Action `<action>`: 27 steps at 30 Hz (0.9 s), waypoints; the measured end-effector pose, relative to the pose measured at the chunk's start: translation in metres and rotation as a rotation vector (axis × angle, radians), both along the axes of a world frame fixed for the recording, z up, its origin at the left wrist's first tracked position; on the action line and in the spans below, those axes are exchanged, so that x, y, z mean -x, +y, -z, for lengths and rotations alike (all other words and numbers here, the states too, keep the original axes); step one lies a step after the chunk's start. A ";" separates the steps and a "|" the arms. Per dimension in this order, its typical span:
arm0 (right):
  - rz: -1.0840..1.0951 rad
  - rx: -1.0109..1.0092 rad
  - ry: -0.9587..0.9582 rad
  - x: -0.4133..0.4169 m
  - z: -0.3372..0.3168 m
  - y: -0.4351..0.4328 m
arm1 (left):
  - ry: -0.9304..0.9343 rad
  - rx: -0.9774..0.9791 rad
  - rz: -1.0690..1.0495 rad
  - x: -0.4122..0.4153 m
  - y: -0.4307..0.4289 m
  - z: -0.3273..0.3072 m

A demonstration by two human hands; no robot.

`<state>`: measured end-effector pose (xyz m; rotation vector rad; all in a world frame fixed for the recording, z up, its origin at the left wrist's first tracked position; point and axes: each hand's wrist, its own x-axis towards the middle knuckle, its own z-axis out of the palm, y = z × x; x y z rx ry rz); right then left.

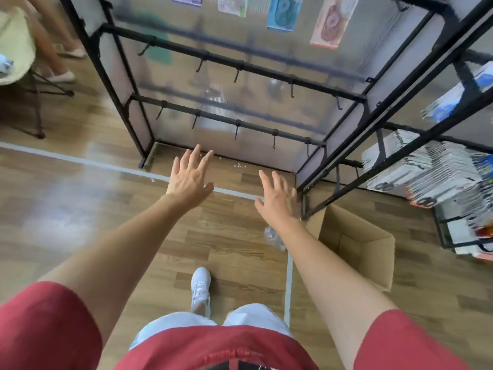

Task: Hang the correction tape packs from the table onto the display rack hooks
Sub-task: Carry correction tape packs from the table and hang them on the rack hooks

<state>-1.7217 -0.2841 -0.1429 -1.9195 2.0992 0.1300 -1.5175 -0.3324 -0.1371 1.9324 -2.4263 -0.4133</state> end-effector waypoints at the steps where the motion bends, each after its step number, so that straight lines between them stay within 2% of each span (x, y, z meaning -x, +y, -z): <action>1: -0.030 -0.003 0.003 -0.003 0.001 0.004 | 0.009 -0.003 -0.040 -0.006 0.012 0.002; 7: -0.226 -0.019 -0.010 -0.040 0.000 0.033 | -0.008 -0.010 -0.312 -0.042 0.098 0.009; 12: -0.450 -0.034 0.006 -0.113 -0.005 0.061 | 0.009 -0.018 -0.587 -0.096 0.175 0.005; 20: -0.812 -0.053 -0.008 -0.288 -0.014 0.111 | -0.025 -0.022 -0.970 -0.235 0.291 -0.001; 27: -1.024 -0.015 -0.039 -0.464 -0.020 0.174 | -0.031 -0.050 -1.215 -0.382 0.385 -0.016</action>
